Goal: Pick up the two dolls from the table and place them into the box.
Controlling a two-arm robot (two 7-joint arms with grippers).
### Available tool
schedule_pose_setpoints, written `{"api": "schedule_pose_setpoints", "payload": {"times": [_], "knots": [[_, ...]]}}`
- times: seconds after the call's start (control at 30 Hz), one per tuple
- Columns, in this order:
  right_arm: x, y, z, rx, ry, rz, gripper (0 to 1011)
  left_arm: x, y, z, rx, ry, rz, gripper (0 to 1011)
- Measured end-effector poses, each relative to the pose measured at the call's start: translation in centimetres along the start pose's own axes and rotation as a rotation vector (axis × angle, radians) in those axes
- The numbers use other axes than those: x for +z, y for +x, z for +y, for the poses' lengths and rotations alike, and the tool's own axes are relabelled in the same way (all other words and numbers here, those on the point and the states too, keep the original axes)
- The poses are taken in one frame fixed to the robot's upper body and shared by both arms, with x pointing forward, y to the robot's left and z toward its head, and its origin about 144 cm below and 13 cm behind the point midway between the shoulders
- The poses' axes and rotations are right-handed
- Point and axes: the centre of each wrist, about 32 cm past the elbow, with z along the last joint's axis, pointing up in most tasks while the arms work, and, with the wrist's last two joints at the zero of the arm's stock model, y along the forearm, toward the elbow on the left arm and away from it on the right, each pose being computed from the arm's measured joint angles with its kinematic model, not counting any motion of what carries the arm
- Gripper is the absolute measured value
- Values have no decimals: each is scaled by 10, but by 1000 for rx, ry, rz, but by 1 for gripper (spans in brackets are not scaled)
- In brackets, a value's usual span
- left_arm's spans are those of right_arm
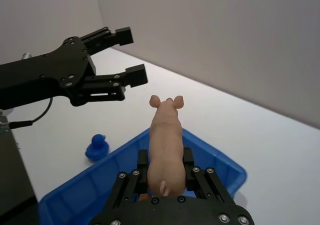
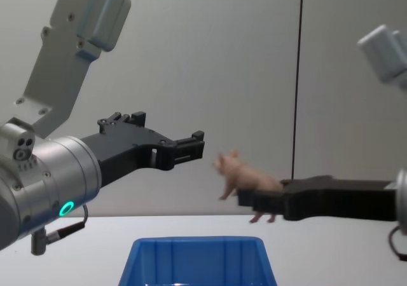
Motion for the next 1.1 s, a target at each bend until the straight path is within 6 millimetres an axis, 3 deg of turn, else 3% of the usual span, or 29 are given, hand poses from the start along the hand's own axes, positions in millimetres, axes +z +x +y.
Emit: {"api": "schedule_pose_setpoints", "payload": {"times": [0.6, 0.9, 1.07, 1.1], "knots": [[2, -2, 54, 92, -197, 122, 408, 0, 0, 0, 0, 0, 0, 1000], [1, -4, 67, 98, -247, 143, 707, 0, 0, 0, 0, 0, 0, 1000], [1, -4, 72, 100, -264, 150, 813, 0, 0, 0, 0, 0, 0, 1000], [1, -5, 72, 100, -266, 151, 875, 0, 0, 0, 0, 0, 0, 1000]]}}
